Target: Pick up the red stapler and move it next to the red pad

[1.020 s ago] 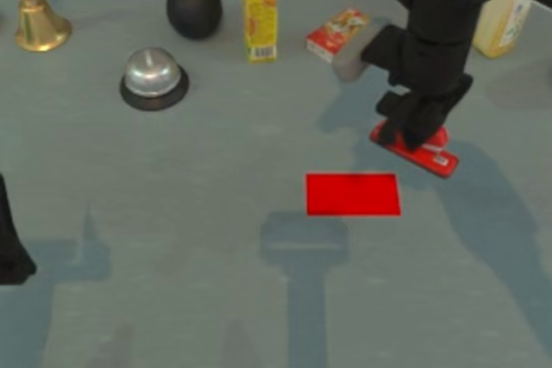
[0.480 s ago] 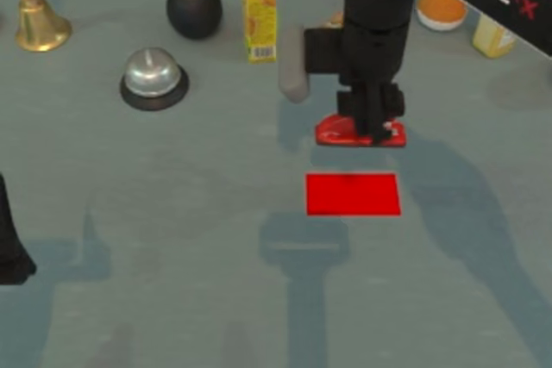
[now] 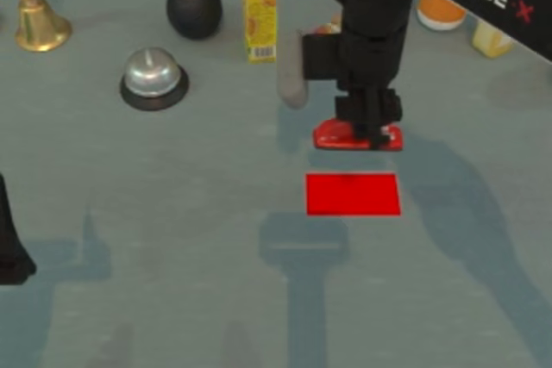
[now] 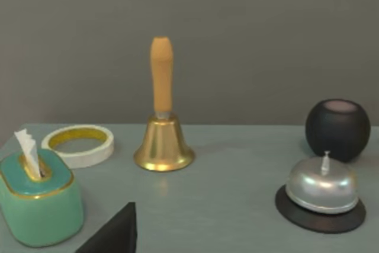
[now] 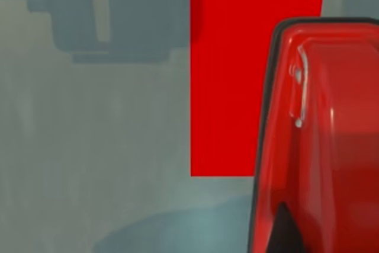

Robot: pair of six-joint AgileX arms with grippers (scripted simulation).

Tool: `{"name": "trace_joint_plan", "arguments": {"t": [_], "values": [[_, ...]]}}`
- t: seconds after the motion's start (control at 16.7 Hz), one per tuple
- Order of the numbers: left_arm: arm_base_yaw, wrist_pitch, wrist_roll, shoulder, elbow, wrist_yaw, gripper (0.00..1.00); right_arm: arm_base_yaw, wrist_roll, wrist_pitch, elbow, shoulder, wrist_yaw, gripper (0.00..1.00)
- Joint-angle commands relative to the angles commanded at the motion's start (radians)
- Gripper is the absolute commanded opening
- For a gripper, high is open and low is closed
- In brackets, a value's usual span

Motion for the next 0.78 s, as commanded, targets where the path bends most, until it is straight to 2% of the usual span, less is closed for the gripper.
{"name": "trace_joint_plan", "arguments": {"t": [0.42, 0.78], "values": [[0.0, 0.0, 0.0, 0.0, 0.0, 0.0, 1.0, 0.004, 0.0, 0.306, -0.297, 0.01, 0.0, 0.0], [0.0, 0.0, 0.0, 0.0, 0.0, 0.0, 1.0, 0.006, -0.002, 0.349, -0.339, 0.014, 0.0, 0.0]]}}
